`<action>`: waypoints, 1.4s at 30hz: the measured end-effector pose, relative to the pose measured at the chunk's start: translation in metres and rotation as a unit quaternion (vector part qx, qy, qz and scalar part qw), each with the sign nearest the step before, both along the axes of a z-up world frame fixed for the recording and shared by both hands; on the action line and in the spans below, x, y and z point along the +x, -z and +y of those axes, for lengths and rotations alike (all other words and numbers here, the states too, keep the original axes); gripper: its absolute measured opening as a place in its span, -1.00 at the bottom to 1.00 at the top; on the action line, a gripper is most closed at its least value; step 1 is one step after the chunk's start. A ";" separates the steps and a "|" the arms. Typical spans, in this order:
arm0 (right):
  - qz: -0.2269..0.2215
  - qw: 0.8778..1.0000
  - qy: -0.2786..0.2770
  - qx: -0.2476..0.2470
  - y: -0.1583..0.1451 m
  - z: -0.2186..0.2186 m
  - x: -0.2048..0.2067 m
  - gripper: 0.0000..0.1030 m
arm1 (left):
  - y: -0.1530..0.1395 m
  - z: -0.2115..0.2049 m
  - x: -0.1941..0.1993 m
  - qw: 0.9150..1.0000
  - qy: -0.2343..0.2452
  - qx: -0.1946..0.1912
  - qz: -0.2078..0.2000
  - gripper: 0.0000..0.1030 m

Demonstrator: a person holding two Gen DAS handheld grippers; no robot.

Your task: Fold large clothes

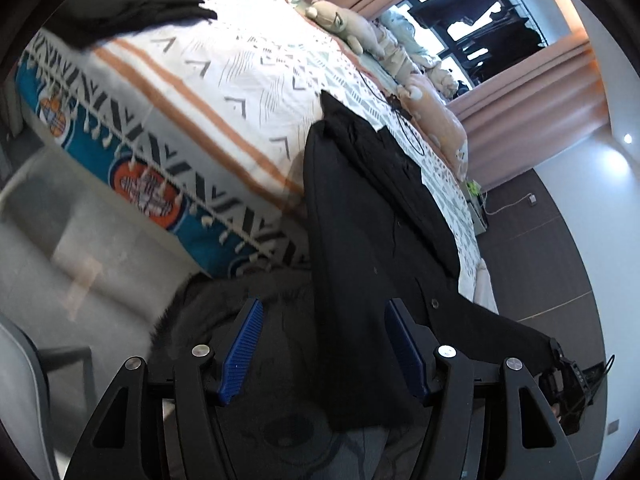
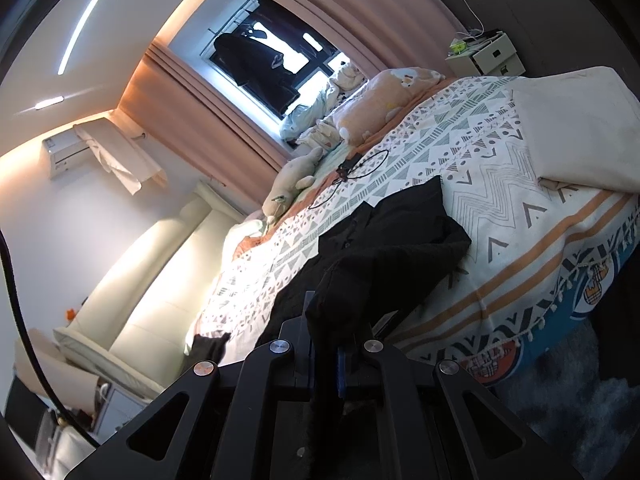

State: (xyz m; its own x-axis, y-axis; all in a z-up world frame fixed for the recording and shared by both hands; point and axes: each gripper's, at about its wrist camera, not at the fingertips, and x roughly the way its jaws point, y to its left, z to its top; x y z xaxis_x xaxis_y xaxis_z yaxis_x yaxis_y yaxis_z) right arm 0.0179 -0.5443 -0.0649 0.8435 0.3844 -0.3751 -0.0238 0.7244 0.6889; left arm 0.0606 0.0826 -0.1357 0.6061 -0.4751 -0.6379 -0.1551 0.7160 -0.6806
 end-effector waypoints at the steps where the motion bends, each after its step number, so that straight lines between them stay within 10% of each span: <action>1: 0.000 1.000 -0.001 -0.002 0.000 0.001 -0.001 -0.85 | 0.000 -0.001 -0.002 1.000 0.001 -0.002 0.000 0.08; 4: 0.000 1.000 -0.001 -0.001 0.000 0.000 -0.003 -0.85 | -0.001 -0.007 -0.003 1.000 0.018 -0.005 0.001 -0.70; 6: 0.001 1.000 -0.001 0.002 0.001 -0.001 -0.004 -0.85 | -0.006 -0.009 -0.005 1.000 0.011 0.000 -0.010 -0.76; 24: -0.043 0.999 0.007 0.021 -0.037 -0.014 0.045 -0.86 | -0.105 0.004 0.056 0.991 -0.039 -0.005 -0.126 -0.79; 42: -0.045 0.998 0.012 0.030 -0.072 -0.032 0.220 -0.86 | -0.168 -0.002 0.251 0.988 -0.062 -0.005 -0.143 -0.79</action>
